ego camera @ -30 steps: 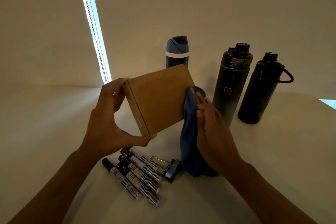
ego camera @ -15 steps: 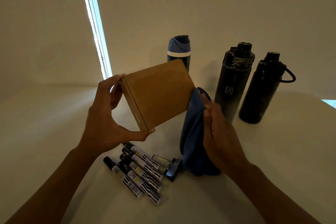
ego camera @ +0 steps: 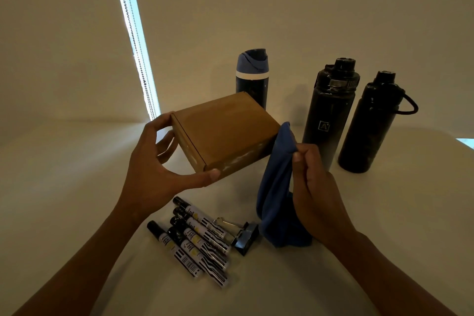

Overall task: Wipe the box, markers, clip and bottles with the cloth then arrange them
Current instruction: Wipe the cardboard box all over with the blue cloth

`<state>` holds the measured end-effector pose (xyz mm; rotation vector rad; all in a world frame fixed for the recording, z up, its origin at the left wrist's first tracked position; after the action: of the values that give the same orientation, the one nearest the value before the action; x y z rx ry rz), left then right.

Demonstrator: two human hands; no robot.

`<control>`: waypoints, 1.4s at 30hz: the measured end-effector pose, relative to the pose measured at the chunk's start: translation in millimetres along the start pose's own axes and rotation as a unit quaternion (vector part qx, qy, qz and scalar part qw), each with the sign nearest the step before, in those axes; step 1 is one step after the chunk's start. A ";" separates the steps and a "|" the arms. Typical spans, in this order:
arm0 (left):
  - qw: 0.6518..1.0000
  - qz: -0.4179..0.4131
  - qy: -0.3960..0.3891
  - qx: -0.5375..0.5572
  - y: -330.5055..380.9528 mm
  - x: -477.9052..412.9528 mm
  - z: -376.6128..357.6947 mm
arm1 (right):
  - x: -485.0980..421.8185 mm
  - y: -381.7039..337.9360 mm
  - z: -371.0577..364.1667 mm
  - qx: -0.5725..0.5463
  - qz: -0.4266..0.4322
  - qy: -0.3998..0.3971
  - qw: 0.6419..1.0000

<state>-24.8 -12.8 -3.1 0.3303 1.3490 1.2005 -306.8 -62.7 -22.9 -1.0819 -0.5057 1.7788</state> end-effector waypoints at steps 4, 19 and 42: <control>1.000 0.026 -0.014 0.007 -2.7 -0.3 -1.8 | 0.2 -3.1 3.7 -0.028 0.006 0.007 1.000; 0.993 0.107 -0.025 0.033 -1.9 -5.9 -0.1 | -6.8 16.1 -6.5 -0.095 -0.097 0.007 0.991; 0.994 -0.045 -0.093 -0.032 -9.8 -3.7 -2.8 | -6.5 -1.8 16.9 0.002 0.123 0.064 0.990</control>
<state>-21.9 -21.0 -9.5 0.3241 1.1496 1.1067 -319.2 -65.5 -9.8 -1.2907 -0.3016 1.9053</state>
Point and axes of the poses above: each hand's wrist, its own x-axis away from the middle knuckle, its own z-axis out of the back of the hand, y = z × x, the point moved 1 cm from there along -x, towards the middle knuckle, and after that the axes turned 3 degrees about x, right-handed, at the moved point
